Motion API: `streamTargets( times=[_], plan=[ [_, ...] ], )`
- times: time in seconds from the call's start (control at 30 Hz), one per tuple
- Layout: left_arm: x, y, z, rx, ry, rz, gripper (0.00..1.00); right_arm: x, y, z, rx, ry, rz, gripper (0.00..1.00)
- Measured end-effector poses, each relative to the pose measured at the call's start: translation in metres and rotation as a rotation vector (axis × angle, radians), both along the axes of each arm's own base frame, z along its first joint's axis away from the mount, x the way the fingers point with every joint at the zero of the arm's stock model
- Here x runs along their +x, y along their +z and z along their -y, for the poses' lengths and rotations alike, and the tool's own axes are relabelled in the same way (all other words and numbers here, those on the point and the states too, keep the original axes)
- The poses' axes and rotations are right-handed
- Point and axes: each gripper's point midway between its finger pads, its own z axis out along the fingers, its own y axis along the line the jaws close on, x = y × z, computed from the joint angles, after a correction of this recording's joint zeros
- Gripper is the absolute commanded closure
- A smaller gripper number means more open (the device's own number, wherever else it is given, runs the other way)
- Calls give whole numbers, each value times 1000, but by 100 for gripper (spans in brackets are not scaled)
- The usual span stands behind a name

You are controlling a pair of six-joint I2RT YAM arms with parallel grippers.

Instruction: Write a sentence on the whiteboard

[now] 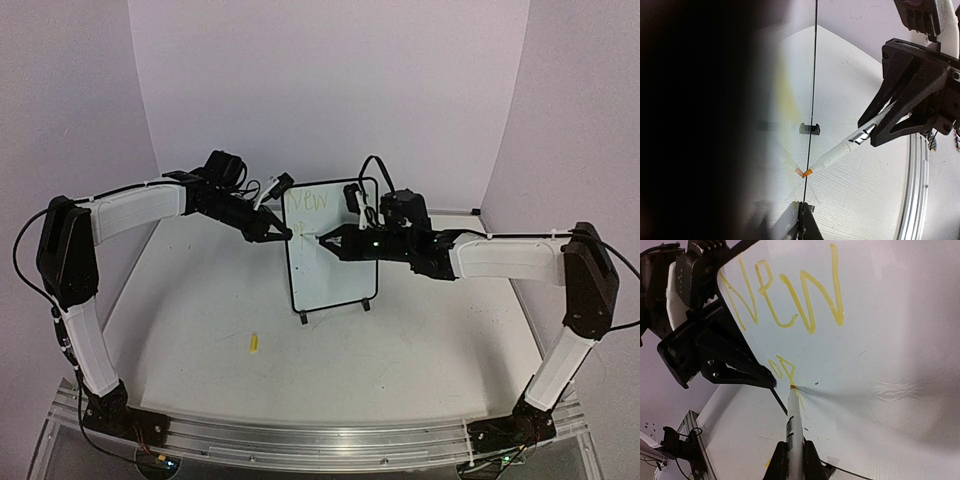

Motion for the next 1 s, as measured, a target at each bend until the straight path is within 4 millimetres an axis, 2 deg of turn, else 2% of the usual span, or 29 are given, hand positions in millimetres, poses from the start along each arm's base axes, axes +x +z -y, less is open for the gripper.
streamTargets(
  times=[0.23, 0.57, 1.0],
  plan=[
    [0, 0, 0, -1, -1, 0, 100, -5, 7, 4, 10, 5, 12, 100],
    [0, 0, 0, -1, -2, 0, 100, -19, 39, 22, 55, -12, 67, 100],
    [-3, 1, -3, 8, 7, 4, 100, -12, 34, 36, 59, 17, 49, 100]
  ],
)
